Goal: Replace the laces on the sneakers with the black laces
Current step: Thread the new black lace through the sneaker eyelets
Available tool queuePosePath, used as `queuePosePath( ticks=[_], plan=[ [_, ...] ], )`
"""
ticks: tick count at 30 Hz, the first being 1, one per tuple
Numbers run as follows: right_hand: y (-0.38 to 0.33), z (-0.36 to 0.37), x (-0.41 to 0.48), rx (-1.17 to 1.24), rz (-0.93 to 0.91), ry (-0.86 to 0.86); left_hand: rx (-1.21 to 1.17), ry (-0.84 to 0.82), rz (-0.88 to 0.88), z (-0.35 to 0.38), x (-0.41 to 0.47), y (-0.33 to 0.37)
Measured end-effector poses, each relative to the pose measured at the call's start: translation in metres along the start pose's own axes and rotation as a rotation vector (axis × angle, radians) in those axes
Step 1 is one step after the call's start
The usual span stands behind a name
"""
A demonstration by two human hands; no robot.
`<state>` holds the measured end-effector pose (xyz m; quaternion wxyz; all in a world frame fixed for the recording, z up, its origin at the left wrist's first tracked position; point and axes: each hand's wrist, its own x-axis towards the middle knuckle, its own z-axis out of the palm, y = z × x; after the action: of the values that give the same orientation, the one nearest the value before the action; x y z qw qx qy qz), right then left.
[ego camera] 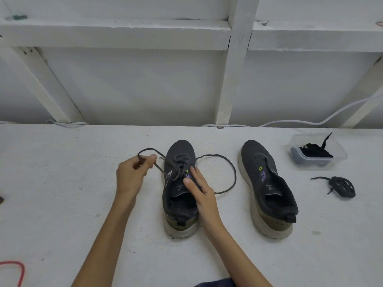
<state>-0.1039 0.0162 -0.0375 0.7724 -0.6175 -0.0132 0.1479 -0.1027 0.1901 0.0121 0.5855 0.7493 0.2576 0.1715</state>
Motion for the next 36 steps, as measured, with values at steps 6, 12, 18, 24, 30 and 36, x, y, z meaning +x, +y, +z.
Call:
queuePosePath(
  ticks=[6,12,18,24,30,36],
  plan=[
    [0.0,0.0,0.0,-0.006,-0.01,0.01,0.008,-0.171,-0.121,0.009,-0.018,-0.001],
    [0.0,-0.001,0.0,-0.012,-0.016,0.001,-0.006,-0.125,-0.089,0.008,-0.017,-0.004],
    [0.005,-0.001,0.003,-0.03,-0.019,0.016,-0.18,0.085,-0.065,-0.007,0.005,0.002],
    [0.005,0.002,0.003,-0.028,-0.027,0.023,-0.038,-0.322,-0.104,0.011,-0.028,-0.016],
    [0.003,-0.001,0.002,-0.046,-0.013,0.011,-0.201,0.087,-0.041,-0.007,0.0,-0.001],
    [0.002,0.0,0.001,-0.059,0.002,0.023,-0.179,-0.094,-0.124,0.004,-0.012,-0.006]
  ],
)
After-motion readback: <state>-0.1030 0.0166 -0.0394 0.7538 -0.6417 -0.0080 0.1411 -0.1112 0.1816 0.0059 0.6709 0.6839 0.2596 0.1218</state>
